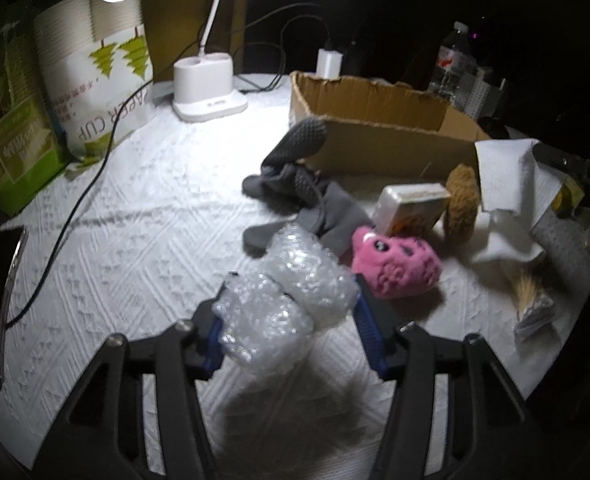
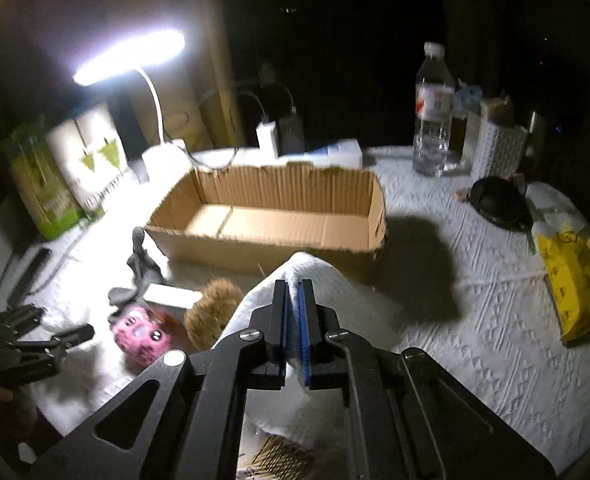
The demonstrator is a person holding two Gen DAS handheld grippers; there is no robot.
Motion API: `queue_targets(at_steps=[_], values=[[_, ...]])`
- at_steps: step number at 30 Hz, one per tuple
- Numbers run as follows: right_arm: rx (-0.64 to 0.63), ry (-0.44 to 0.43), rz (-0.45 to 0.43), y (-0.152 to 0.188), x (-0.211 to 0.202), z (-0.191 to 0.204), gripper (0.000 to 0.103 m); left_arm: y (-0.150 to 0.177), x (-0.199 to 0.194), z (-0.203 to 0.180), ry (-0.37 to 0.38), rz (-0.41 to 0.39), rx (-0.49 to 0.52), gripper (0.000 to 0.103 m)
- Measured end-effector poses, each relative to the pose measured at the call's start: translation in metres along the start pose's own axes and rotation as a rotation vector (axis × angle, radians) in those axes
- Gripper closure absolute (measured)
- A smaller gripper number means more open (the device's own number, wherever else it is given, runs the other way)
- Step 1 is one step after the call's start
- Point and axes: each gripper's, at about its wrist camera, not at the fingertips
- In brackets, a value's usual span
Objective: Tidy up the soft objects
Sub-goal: 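Carry the bubble wrap with the left gripper into the cardboard box while the right gripper lowers the tissue in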
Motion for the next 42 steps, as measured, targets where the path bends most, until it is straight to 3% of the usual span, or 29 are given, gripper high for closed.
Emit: queue_targets(at_steps=[10, 24, 33, 42], values=[[-0.002, -0.002, -0.084, -0.016, -0.036, -0.009, 0.097, -0.024, -0.024, -0.013, 0.03, -0.062, 0.03, 0.047], [-0.031, -0.037, -0.187, -0.058, -0.058, -0.021, 0.097, -0.087, -0.04, -0.044, 0.076, -0.153, 0.104, 0.047], [-0.043, -0.083, -0.21, -0.085, -0.048, -0.026, 0.097, -0.12, -0.035, -0.063, 0.107, -0.18, 0.128, 0.047], [-0.019, -0.12, -0.138, -0.092, -0.002, -0.038, 0.097, -0.142, -0.009, -0.084, 0.124, -0.147, 0.146, 0.047]])
Point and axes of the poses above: each gripper's, at about its wrist camera, not at the fingertips, and x roughly the way its jaws point, z to its left, y to its underside, and after that the axes turned 12 degrees about z, right-handed
